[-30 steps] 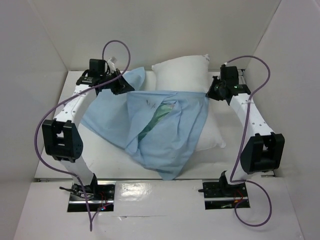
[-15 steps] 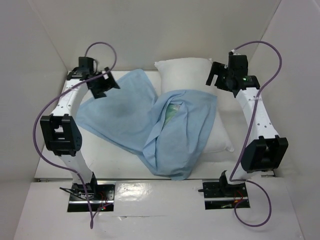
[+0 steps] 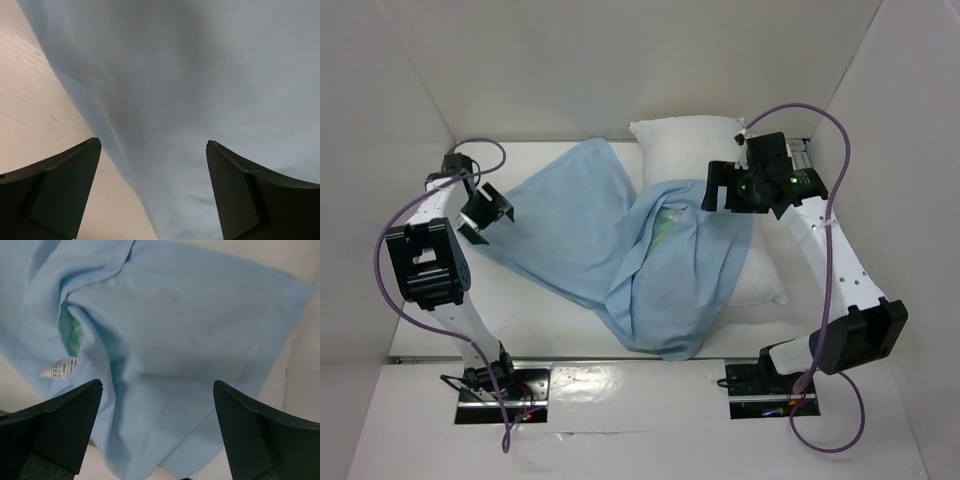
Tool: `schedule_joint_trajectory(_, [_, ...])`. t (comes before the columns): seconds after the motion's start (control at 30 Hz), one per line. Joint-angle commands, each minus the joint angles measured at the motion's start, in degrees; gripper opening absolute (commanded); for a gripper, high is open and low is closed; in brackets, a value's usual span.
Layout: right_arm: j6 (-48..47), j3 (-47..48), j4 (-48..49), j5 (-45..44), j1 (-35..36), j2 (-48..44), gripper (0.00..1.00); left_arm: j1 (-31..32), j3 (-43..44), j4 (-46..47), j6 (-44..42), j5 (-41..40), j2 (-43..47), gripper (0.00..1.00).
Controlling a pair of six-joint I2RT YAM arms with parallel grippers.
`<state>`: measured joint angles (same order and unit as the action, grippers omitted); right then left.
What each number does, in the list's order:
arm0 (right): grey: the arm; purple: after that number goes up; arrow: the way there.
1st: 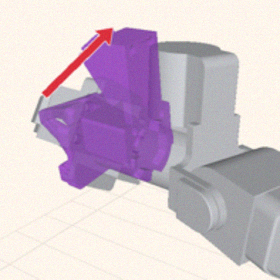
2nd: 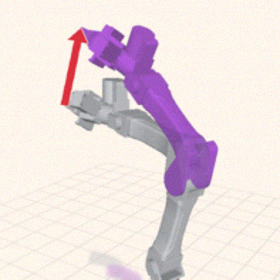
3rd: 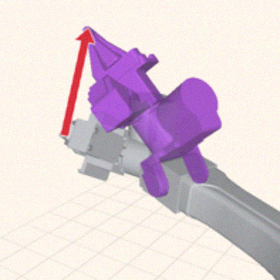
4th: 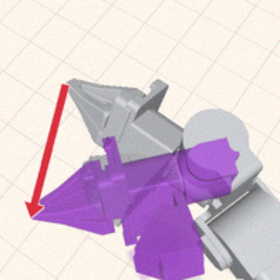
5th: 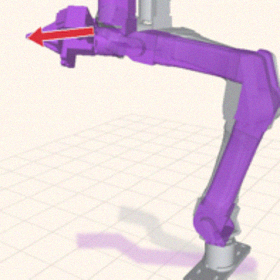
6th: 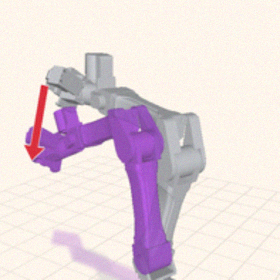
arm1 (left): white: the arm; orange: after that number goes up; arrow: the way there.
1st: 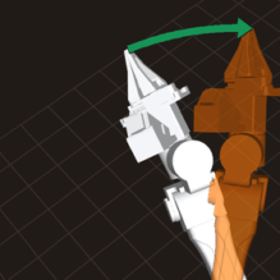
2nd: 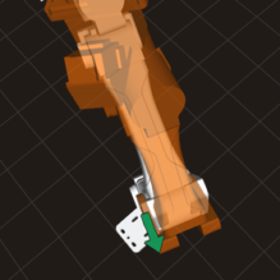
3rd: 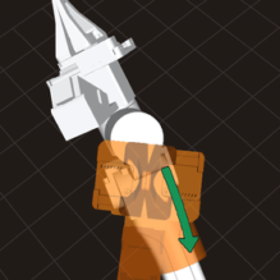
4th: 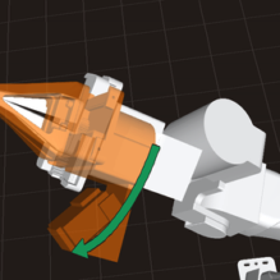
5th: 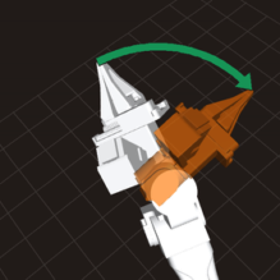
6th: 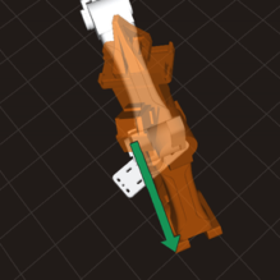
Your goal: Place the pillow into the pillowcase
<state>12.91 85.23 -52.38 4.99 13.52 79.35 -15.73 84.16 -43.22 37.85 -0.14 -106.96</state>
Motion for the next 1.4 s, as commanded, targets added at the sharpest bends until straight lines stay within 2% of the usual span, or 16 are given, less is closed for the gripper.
schedule_joint_trajectory(0.0, [1.8,-3.5,-0.9,5.3,2.1,-1.7,0.99,-0.4,-5.2,0.8,0.9,-0.2,0.9,1.00])
schedule_joint_trajectory(0.17, [4.9,-7.4,5.4,5.3,5.6,-1.6,0.99,-0.4,-7.9,3.9,1.5,1.0,-1.5,0.99])
schedule_joint_trajectory(0.23, [5.6,-8.2,6.7,5.3,6.2,-1.0,0.89,-0.4,-7.3,4.6,1.5,3.0,-2.0,0.84])
schedule_joint_trajectory(0.27, [5.6,-8.2,7.8,4.6,6.7,-0.1,0.72,-0.4,-7.3,5.7,1.5,3.7,-2.0,0.71])
schedule_joint_trajectory(0.3, [6.1,-8.2,8.4,4.0,6.7,0.6,0.60,-0.9,-7.3,5.7,2.1,3.7,-2.0,0.18])
schedule_joint_trajectory(0.33, [6.1,-8.2,9.4,4.0,7.2,1.2,0.47,-0.9,-6.0,5.7,2.1,3.7,-2.0,0.00])
schedule_joint_trajectory(0.4, [6.1,-8.2,10.7,3.4,7.2,1.9,0.13,-1.5,-4.5,5.7,2.1,4.4,-2.0,0.00])
schedule_joint_trajectory(0.47, [6.1,-5.2,11.5,2.9,7.2,3.7,0.00,-2.0,-0.9,3.8,2.1,4.4,-2.0,0.00])
schedule_joint_trajectory(0.63, [5.5,6.8,12.7,4.8,9.8,9.0,0.00,-4.1,6.4,1.7,5.7,0.2,1.7,0.00])
schedule_joint_trajectory(0.93, [3.1,28.7,14.4,3.3,22.2,25.8,0.00,-9.0,5.8,2.0,8.9,-5.0,11.9,0.00])
schedule_joint_trajectory(1.03, [3.9,30.8,14.9,1.3,22.8,31.4,0.00,-9.0,5.8,2.0,5.8,0.0,9.7,0.15])
schedule_joint_trajectory(1.07, [3.9,32.0,14.0,1.2,22.1,32.4,0.00,-9.0,6.4,2.0,4.3,2.6,9.1,0.38])
schedule_joint_trajectory(1.13, [3.9,36.6,10.6,-0.2,22.1,33.9,0.26,-8.4,7.1,2.0,2.5,3.2,8.3,0.64])
schedule_joint_trajectory(1.17, [3.4,37.4,9.9,-1.2,22.1,33.9,0.75,-7.9,8.1,2.0,1.1,3.2,8.3,0.76])
schedule_joint_trajectory(1.23, [2.5,37.9,8.3,-6.0,21.5,31.0,0.91,-6.3,9.2,2.0,-0.1,3.2,8.3,0.95])
schedule_joint_trajectory(1.37, [2.6,31.2,7.6,-14.7,18.0,22.4,1.00,-2.3,12.2,2.0,-2.9,3.9,8.3,0.97])
